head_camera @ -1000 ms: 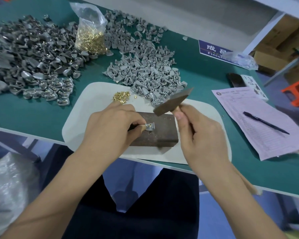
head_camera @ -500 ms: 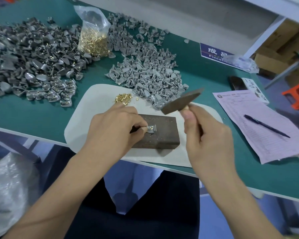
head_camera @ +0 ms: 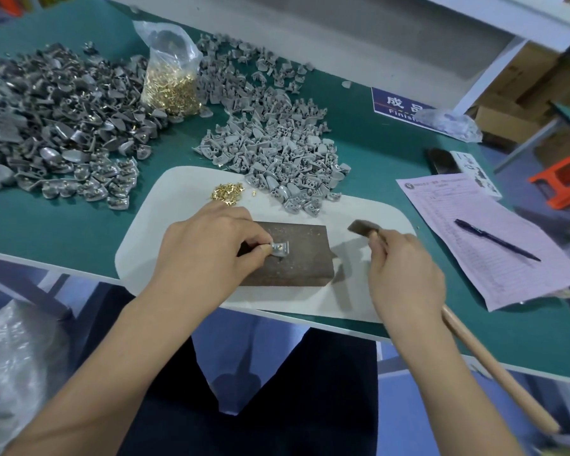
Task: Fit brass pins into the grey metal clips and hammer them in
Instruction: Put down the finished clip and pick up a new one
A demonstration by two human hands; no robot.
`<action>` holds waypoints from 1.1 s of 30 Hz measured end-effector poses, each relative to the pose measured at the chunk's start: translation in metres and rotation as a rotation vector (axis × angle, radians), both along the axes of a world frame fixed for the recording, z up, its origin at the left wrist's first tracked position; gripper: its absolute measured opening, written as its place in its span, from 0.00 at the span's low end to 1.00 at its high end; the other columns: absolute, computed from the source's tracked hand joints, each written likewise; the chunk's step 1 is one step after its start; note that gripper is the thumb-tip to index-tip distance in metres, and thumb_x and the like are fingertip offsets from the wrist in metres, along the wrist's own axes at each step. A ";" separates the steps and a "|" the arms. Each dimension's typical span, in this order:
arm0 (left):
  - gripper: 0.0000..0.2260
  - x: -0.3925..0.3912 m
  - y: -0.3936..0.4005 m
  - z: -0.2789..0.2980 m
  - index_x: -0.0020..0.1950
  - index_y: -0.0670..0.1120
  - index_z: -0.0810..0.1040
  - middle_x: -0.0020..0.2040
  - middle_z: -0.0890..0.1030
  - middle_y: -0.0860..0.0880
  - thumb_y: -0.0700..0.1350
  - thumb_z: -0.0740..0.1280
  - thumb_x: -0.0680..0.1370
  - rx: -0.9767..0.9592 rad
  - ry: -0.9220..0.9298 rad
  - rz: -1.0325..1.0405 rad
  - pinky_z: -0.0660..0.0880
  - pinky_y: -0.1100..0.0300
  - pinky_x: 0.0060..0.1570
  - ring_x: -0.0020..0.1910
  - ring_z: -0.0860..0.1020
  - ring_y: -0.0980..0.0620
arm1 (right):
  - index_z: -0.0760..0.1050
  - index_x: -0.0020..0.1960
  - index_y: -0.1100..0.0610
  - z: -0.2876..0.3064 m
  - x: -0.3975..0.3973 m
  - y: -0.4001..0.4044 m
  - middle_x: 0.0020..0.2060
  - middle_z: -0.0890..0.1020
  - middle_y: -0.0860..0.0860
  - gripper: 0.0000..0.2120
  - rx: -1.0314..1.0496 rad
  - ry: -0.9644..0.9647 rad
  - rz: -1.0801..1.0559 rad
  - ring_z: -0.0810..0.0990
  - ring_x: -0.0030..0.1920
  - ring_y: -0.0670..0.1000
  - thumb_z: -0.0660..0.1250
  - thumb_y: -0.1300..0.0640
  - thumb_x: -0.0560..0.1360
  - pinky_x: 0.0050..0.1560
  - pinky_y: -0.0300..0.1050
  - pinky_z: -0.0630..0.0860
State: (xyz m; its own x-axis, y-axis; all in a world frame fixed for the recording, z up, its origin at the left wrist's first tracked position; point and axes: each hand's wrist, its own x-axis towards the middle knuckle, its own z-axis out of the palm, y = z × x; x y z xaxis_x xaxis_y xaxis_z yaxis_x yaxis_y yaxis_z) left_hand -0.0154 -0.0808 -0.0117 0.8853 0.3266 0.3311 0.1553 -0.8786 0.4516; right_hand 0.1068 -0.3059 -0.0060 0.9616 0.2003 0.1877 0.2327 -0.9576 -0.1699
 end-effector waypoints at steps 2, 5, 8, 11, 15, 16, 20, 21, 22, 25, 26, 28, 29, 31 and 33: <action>0.02 0.000 0.000 0.000 0.44 0.63 0.83 0.39 0.77 0.61 0.57 0.71 0.75 -0.009 0.005 -0.004 0.66 0.61 0.33 0.48 0.73 0.58 | 0.79 0.62 0.54 -0.008 -0.003 0.000 0.52 0.79 0.57 0.14 -0.024 0.047 -0.048 0.77 0.51 0.63 0.59 0.49 0.84 0.42 0.50 0.64; 0.01 -0.001 0.000 -0.001 0.43 0.63 0.82 0.40 0.77 0.61 0.57 0.71 0.75 -0.036 0.003 -0.001 0.67 0.60 0.34 0.48 0.72 0.58 | 0.80 0.61 0.50 -0.007 -0.011 0.003 0.54 0.81 0.53 0.14 -0.221 0.010 -0.083 0.73 0.58 0.60 0.60 0.45 0.83 0.47 0.51 0.66; 0.01 -0.002 -0.001 -0.004 0.43 0.61 0.81 0.41 0.78 0.61 0.55 0.71 0.75 -0.097 -0.018 0.002 0.69 0.60 0.35 0.47 0.71 0.61 | 0.83 0.54 0.50 0.004 -0.018 0.014 0.52 0.82 0.52 0.13 -0.025 -0.149 0.033 0.76 0.55 0.60 0.63 0.45 0.81 0.52 0.54 0.70; 0.02 -0.006 -0.003 -0.010 0.43 0.59 0.81 0.42 0.78 0.60 0.53 0.72 0.74 -0.160 -0.071 0.023 0.73 0.58 0.38 0.47 0.72 0.60 | 0.82 0.54 0.49 0.016 -0.034 0.042 0.47 0.83 0.47 0.09 0.297 -0.173 0.439 0.79 0.50 0.55 0.66 0.48 0.80 0.48 0.51 0.76; 0.05 -0.017 0.010 -0.012 0.45 0.59 0.81 0.43 0.78 0.61 0.51 0.74 0.72 -0.150 -0.172 0.085 0.77 0.54 0.37 0.47 0.76 0.58 | 0.83 0.52 0.51 0.015 -0.043 0.080 0.46 0.83 0.46 0.05 0.199 -0.159 0.741 0.79 0.49 0.54 0.73 0.55 0.77 0.50 0.53 0.76; 0.06 -0.020 0.015 -0.013 0.45 0.59 0.81 0.43 0.78 0.61 0.51 0.75 0.71 -0.138 -0.189 0.102 0.77 0.55 0.36 0.46 0.76 0.59 | 0.83 0.51 0.51 0.015 -0.043 0.088 0.45 0.83 0.46 0.04 0.192 -0.152 0.750 0.79 0.49 0.54 0.73 0.56 0.76 0.50 0.54 0.76; 0.04 -0.035 0.038 -0.017 0.45 0.59 0.80 0.43 0.78 0.61 0.52 0.72 0.71 -0.115 -0.220 0.191 0.77 0.57 0.34 0.46 0.75 0.59 | 0.81 0.47 0.51 0.015 -0.048 0.125 0.43 0.82 0.46 0.03 0.174 -0.141 0.843 0.79 0.47 0.54 0.73 0.56 0.75 0.49 0.52 0.76; 0.04 -0.039 0.045 -0.019 0.45 0.59 0.80 0.44 0.78 0.61 0.52 0.71 0.71 -0.119 -0.214 0.217 0.77 0.57 0.35 0.46 0.75 0.59 | 0.81 0.47 0.50 0.016 -0.049 0.136 0.42 0.82 0.45 0.02 0.157 -0.126 0.877 0.78 0.47 0.53 0.73 0.55 0.74 0.49 0.51 0.75; 0.05 -0.043 0.053 -0.021 0.46 0.59 0.80 0.44 0.78 0.61 0.52 0.71 0.71 -0.126 -0.198 0.241 0.76 0.58 0.36 0.47 0.75 0.59 | 0.80 0.46 0.49 0.016 -0.049 0.147 0.42 0.82 0.44 0.01 0.129 -0.089 0.905 0.78 0.47 0.52 0.71 0.53 0.75 0.49 0.51 0.75; 0.05 -0.053 0.078 -0.031 0.47 0.59 0.79 0.44 0.76 0.61 0.51 0.72 0.74 -0.172 -0.095 0.286 0.71 0.61 0.37 0.49 0.74 0.58 | 0.79 0.47 0.47 0.013 -0.046 0.183 0.43 0.82 0.44 0.03 0.040 0.071 0.967 0.78 0.49 0.52 0.67 0.50 0.77 0.49 0.48 0.72; 0.04 -0.056 0.085 -0.034 0.49 0.59 0.80 0.45 0.76 0.60 0.51 0.71 0.75 -0.186 -0.052 0.297 0.71 0.60 0.38 0.50 0.74 0.57 | 0.79 0.48 0.47 0.011 -0.046 0.196 0.44 0.82 0.45 0.04 0.017 0.109 0.973 0.78 0.50 0.52 0.66 0.49 0.77 0.48 0.47 0.72; 0.04 -0.060 0.095 -0.039 0.52 0.58 0.81 0.47 0.77 0.59 0.52 0.70 0.77 -0.198 -0.010 0.336 0.74 0.55 0.44 0.53 0.75 0.55 | 0.79 0.48 0.47 0.007 -0.045 0.219 0.45 0.82 0.45 0.05 -0.034 0.136 0.983 0.79 0.50 0.53 0.66 0.49 0.77 0.45 0.46 0.73; 0.06 -0.063 0.098 -0.041 0.54 0.56 0.81 0.48 0.78 0.58 0.51 0.70 0.78 -0.215 -0.021 0.365 0.75 0.54 0.47 0.54 0.76 0.53 | 0.79 0.48 0.47 0.006 -0.045 0.229 0.44 0.82 0.45 0.04 -0.054 0.135 0.987 0.79 0.50 0.53 0.66 0.49 0.77 0.43 0.46 0.72; 0.09 -0.068 0.101 -0.042 0.57 0.53 0.81 0.50 0.81 0.56 0.49 0.71 0.77 -0.272 -0.072 0.404 0.76 0.53 0.50 0.53 0.77 0.52 | 0.78 0.47 0.46 0.002 -0.044 0.245 0.44 0.82 0.45 0.03 -0.074 0.135 0.996 0.79 0.50 0.53 0.66 0.49 0.77 0.40 0.45 0.68; 0.09 -0.074 0.103 -0.042 0.57 0.52 0.81 0.50 0.81 0.55 0.47 0.70 0.77 -0.329 -0.100 0.397 0.75 0.53 0.50 0.52 0.77 0.52 | 0.77 0.48 0.45 -0.001 -0.043 0.257 0.43 0.81 0.44 0.02 -0.081 0.131 1.003 0.79 0.50 0.52 0.66 0.49 0.77 0.40 0.45 0.69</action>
State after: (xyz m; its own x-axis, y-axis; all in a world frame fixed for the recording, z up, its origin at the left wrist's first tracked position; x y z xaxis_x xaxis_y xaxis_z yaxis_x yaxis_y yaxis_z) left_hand -0.0896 0.0219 -0.0539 0.6414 0.7317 0.2308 0.3897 -0.5698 0.7235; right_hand 0.0640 -0.0489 -0.0072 0.3549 0.9339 0.0430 0.9197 -0.3405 -0.1954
